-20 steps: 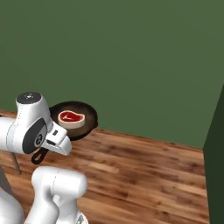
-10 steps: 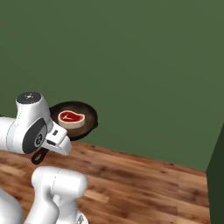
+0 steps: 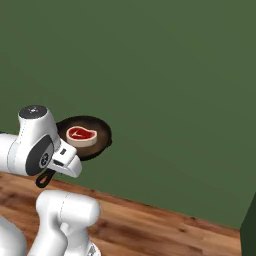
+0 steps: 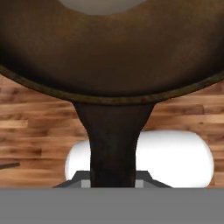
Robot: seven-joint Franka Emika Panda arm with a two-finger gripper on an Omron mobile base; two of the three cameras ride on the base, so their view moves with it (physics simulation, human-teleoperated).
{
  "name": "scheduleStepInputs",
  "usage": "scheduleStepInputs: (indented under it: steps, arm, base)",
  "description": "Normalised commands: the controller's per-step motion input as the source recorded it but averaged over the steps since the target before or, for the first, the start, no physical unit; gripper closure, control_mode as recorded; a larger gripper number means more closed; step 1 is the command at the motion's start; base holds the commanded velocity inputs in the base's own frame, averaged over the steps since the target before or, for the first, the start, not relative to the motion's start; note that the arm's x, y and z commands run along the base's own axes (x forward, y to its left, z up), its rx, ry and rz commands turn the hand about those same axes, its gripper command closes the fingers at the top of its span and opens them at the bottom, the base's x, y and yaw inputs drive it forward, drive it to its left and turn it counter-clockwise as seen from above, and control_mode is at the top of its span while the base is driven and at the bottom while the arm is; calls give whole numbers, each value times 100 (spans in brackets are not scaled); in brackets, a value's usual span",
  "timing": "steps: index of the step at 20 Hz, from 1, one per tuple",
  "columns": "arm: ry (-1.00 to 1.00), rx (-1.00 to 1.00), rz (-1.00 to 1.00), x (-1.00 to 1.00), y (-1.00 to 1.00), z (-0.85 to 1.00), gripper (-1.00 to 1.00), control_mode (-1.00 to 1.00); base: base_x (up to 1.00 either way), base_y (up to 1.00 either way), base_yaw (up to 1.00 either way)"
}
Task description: Pick up the pan with the steak in it and place it on the dining table. Then place the steak on the plate.
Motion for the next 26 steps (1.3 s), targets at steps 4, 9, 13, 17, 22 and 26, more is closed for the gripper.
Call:
scheduleStepInputs:
  steps: [4,9,13,17,22,26]
  arm:
    - [0,0,0,0,0,0,100,100]
    - [0,0,0,0,0,0,100,100]
    - [0,0,0,0,0,0,100,100]
    - [0,0,0,0,0,0,100,100]
    - [0,0,0,0,0,0,100,100]
    - [0,0,0,0,0,0,100,100]
  base:
    - [100,-18,2]
    - [100,-18,2]
    - [77,-14,22]
    - [10,-1,45]
    - [0,0,50]
    - [-1,0,50]
